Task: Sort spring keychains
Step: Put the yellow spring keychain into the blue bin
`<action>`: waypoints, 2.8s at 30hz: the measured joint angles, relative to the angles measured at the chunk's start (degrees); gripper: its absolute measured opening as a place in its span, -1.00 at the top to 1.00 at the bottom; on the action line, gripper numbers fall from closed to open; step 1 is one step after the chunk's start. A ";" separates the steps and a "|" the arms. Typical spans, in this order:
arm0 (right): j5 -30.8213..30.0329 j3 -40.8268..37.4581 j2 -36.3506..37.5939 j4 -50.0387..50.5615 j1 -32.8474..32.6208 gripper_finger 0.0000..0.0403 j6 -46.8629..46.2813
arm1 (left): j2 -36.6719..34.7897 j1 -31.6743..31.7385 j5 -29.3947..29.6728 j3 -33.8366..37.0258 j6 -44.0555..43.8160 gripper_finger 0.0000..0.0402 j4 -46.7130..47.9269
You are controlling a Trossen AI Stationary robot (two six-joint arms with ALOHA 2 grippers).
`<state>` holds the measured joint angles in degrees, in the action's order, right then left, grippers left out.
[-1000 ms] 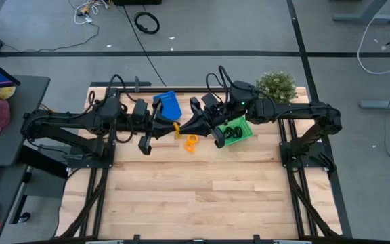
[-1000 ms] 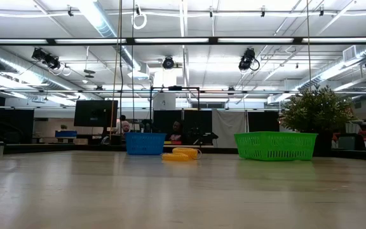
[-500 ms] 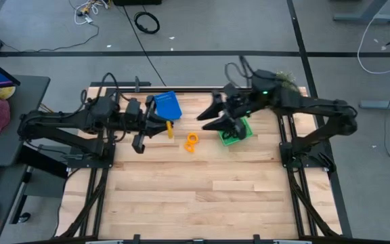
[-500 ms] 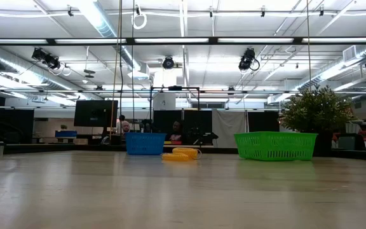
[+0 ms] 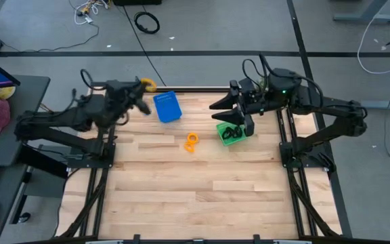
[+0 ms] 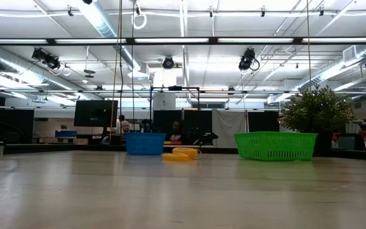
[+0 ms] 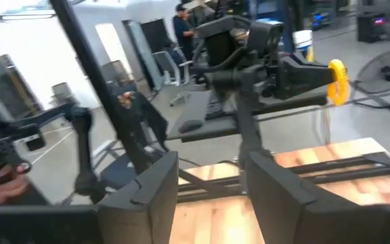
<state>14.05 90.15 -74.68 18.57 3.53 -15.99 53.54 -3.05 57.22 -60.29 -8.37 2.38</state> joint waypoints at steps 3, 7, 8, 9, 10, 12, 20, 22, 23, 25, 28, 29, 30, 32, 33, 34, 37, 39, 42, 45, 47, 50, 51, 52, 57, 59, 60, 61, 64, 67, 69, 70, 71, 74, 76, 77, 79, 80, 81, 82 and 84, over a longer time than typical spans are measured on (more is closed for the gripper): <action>-1.56 0.00 -0.44 -0.05 0.00 0.17 0.04 | 3.00 1.75 7.26 0.00 0.67 0.88 -5.04; -1.67 -0.04 -0.47 -0.07 0.20 0.18 0.04 | 6.64 4.33 10.69 -0.01 0.27 0.88 -6.53; -1.67 -0.04 -0.45 -0.07 0.20 0.18 0.04 | 7.40 4.96 11.01 0.02 0.10 0.88 -6.74; -1.67 -0.04 -0.45 -0.06 0.20 0.19 0.04 | 8.11 5.63 11.06 0.02 0.08 0.88 -7.52; -1.67 -0.02 -0.45 -0.04 0.20 0.19 0.04 | 8.69 6.49 11.12 0.02 0.31 0.88 -8.59; -1.67 -0.04 -0.45 -0.08 0.20 0.19 0.04 | 9.66 8.74 11.08 -0.55 1.21 0.88 -9.17; -1.67 -0.04 -0.45 -0.07 0.17 0.19 0.04 | 16.80 23.30 3.70 -12.51 0.07 0.88 -0.04; -1.65 -0.04 -0.45 -0.07 0.17 0.19 0.04 | 18.87 28.02 -1.92 -15.55 -5.07 0.88 5.79; -1.65 -0.04 -0.45 -0.07 0.17 0.19 0.03 | 20.01 30.50 -5.04 -16.88 -7.96 0.88 9.04; -1.65 -0.04 -0.45 -0.02 0.17 0.19 -0.02 | 22.57 35.22 -12.87 -19.36 -13.89 0.88 14.89; -1.65 -0.04 -0.45 -0.02 0.17 0.19 -0.05 | 27.11 40.57 -23.94 -22.42 -19.79 0.88 23.41; -1.65 -0.04 -0.45 -0.02 0.17 0.19 -0.05 | 28.56 41.61 -26.48 -23.24 -20.65 0.88 25.41; -1.65 -0.04 -0.45 -0.02 0.17 0.19 -0.07 | 29.98 42.32 -28.37 -24.08 -21.00 0.88 27.38; -1.65 -0.04 -0.45 -0.02 0.17 0.19 -0.11 | 32.52 43.26 -33.93 -26.03 -21.08 0.87 30.37; -1.64 -0.04 -0.45 -0.01 0.17 0.19 -0.19 | 33.80 43.82 -37.99 -27.10 -21.11 0.87 32.48; -1.65 -0.04 -0.45 0.08 0.17 0.19 -0.20 | 35.15 44.43 -42.54 -28.27 -21.17 0.87 35.28; -1.63 -0.04 -0.45 0.79 0.17 0.19 -0.22 | 39.76 45.31 -48.60 -31.16 -19.47 0.89 45.52; -1.63 -0.04 -0.45 1.17 0.17 0.19 -0.22 | 42.26 45.28 -48.48 -32.44 -17.53 0.89 50.52; -1.63 -0.04 -0.45 1.70 0.17 0.19 -0.04 | 45.30 44.70 -48.26 -32.94 -15.17 0.88 53.81; -1.63 -0.04 -0.45 2.10 0.17 0.19 -0.02 | 48.25 43.57 -48.23 -32.94 -14.08 0.87 54.50; -1.63 -0.04 -0.45 2.12 0.17 0.19 -0.02 | 50.24 42.91 -47.65 -32.94 -12.64 0.88 54.52; -1.63 -0.04 -0.47 2.12 0.17 0.19 -0.02 | 54.00 42.13 -47.20 -32.92 -11.46 0.88 54.79; -1.63 -0.04 -0.47 2.14 0.17 0.19 -0.02 | 55.27 42.01 -47.37 -32.92 -11.31 0.88 54.87; -1.63 -0.04 -0.47 2.14 0.17 0.19 -0.02 | 56.36 42.01 -47.62 -32.92 -11.31 0.88 54.85; -1.63 -0.04 -0.48 2.14 0.17 0.19 -0.01 | 60.98 41.95 -49.52 -32.92 -10.45 0.87 54.94; -1.63 -0.04 -0.48 2.14 0.17 0.19 -0.02 | 61.94 41.92 -49.38 -32.90 -10.43 0.88 54.95; -1.63 -0.04 -0.48 2.14 0.16 0.19 0.00 | 62.09 41.92 -49.27 -32.90 -10.42 0.88 54.89; -1.63 -0.04 -0.48 2.14 0.15 0.19 0.00 | 62.09 41.92 -49.23 -32.90 -10.42 0.87 54.91; -1.63 -0.04 -0.48 2.12 0.15 0.19 0.00 | 62.07 42.04 -49.01 -32.90 -10.43 0.85 54.26; -1.63 -0.04 -0.48 2.14 0.15 0.19 0.00 | 62.07 42.25 -49.57 -32.90 -10.37 0.85 54.83; -1.63 -0.04 -0.48 2.12 0.17 0.19 0.00 | 62.07 42.25 -51.12 -32.87 -9.47 0.83 54.97; -1.63 -0.04 -0.48 2.14 0.15 0.19 0.00 | 62.07 42.25 -51.59 -32.87 -9.07 0.81 54.76; -1.63 -0.04 -0.48 2.12 0.16 0.19 0.00 | 62.07 42.25 -51.85 -32.87 -8.94 0.79 54.51; -1.63 -0.04 -0.48 2.12 0.17 0.19 0.00 | 62.07 42.22 -51.92 -32.87 -8.95 0.69 54.54; -1.63 -0.04 -0.48 2.12 0.15 0.19 0.00 | 62.07 42.20 -51.74 -32.87 -8.95 0.61 54.54; -1.63 -0.04 -0.48 2.12 0.17 0.19 0.00 | 62.07 42.22 -51.46 -32.87 -8.97 0.57 54.54; -1.63 -0.04 -0.48 2.12 0.16 0.19 0.00 | 62.07 42.25 -51.09 -32.87 -8.94 0.48 54.55; -1.63 -0.04 -0.48 2.13 0.15 0.19 0.00 | 62.07 42.25 -51.06 -32.87 -8.91 0.43 54.62; -1.63 -0.04 -0.48 2.13 0.15 0.19 0.00 | 62.07 42.25 -51.07 -32.87 -8.81 0.39 54.63; -1.63 -0.04 -0.48 2.14 0.15 0.19 0.00 | 62.07 42.25 -51.38 -32.87 -8.21 0.35 54.63; -1.63 -0.04 -0.48 2.16 0.16 0.19 0.02 | 61.97 42.25 -53.26 -32.84 -5.99 0.27 54.63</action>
<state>12.43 90.11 -75.16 20.73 3.69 -15.97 115.51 39.20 3.96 -93.13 -14.36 57.01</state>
